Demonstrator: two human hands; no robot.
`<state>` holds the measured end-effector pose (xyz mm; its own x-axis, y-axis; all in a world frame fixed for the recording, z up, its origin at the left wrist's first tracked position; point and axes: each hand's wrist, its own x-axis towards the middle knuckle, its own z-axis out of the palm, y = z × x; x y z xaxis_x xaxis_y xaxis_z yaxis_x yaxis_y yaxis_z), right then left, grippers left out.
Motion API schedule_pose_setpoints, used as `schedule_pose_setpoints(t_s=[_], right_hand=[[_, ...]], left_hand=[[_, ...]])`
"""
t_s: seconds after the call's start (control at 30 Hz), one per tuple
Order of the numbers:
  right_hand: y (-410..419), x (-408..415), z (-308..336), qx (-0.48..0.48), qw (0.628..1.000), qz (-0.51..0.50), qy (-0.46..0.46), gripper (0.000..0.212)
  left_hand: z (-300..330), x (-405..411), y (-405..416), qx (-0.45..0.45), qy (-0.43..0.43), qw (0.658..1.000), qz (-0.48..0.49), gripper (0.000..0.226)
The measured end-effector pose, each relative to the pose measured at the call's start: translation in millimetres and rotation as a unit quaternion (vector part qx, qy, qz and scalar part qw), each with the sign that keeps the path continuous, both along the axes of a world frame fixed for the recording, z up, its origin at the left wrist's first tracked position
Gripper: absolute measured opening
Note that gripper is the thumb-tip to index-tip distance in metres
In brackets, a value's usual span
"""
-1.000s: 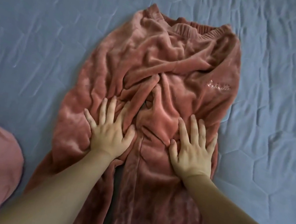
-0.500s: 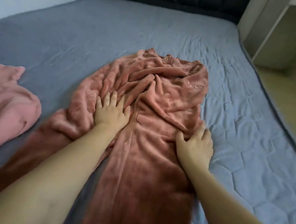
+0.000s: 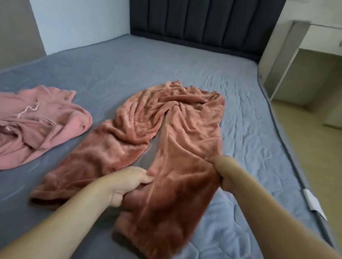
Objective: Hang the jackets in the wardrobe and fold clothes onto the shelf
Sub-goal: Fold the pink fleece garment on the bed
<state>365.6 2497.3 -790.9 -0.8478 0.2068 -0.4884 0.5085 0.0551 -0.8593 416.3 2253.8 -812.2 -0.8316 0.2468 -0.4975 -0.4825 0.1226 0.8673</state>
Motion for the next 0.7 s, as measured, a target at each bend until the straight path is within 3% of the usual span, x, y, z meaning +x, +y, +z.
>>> schedule_pose_setpoints(t_s=[0.07, 0.1, 0.13, 0.2, 0.27, 0.3, 0.43, 0.53, 0.6, 0.67, 0.7], right_hand=[[25.2, 10.9, 30.6, -0.063, 0.998, 0.001, 0.015, 0.017], [37.9, 18.3, 41.3, -0.105, 0.994, 0.002, 0.029, 0.015], [48.9, 26.1, 46.3, -0.140, 0.989, -0.002, 0.040, 0.014], [61.3, 47.1, 38.1, -0.190, 0.981, -0.021, 0.027, 0.007], [60.0, 71.6, 7.3, -0.219, 0.974, -0.048, -0.016, 0.013], [55.9, 82.7, -11.0, -0.240, 0.968, -0.056, -0.040, 0.015], [32.4, 111.3, -32.8, -0.250, 0.964, 0.021, -0.089, 0.017], [37.0, 105.2, 0.6, -0.257, 0.964, 0.056, -0.030, 0.036], [49.4, 95.5, 28.8, -0.327, 0.944, 0.047, 0.028, 0.042], [56.7, 90.9, 47.6, -0.372, 0.925, 0.065, 0.030, 0.030], [56.0, 90.1, 46.1, -0.339, 0.938, 0.074, -0.001, 0.019]], left_hand=[[20.0, 16.0, 4.4, 0.189, -0.013, 0.982, -0.028, 0.021], [20.5, 25.3, 7.5, 0.224, -0.025, 0.973, -0.046, 0.024], [14.8, 34.9, 11.9, 0.205, -0.051, 0.975, -0.066, 0.025], [-8.9, 55.6, 19.0, 0.030, -0.079, 0.989, -0.120, 0.026], [-20.7, 69.3, 23.2, -0.156, -0.061, 0.971, -0.172, 0.023], [-20.8, 72.4, 24.6, -0.182, -0.049, 0.967, -0.170, 0.023], [0.2, 77.7, 35.2, -0.082, 0.014, 0.989, -0.124, 0.067], [9.9, 80.0, 42.8, 0.104, -0.011, 0.994, -0.031, 0.031], [22.6, 82.5, 44.5, 0.241, -0.045, 0.969, -0.033, 0.026], [27.9, 83.9, 42.7, 0.232, -0.030, 0.969, -0.086, 0.017], [28.0, 86.4, 42.3, 0.193, -0.023, 0.974, -0.118, 0.027]])
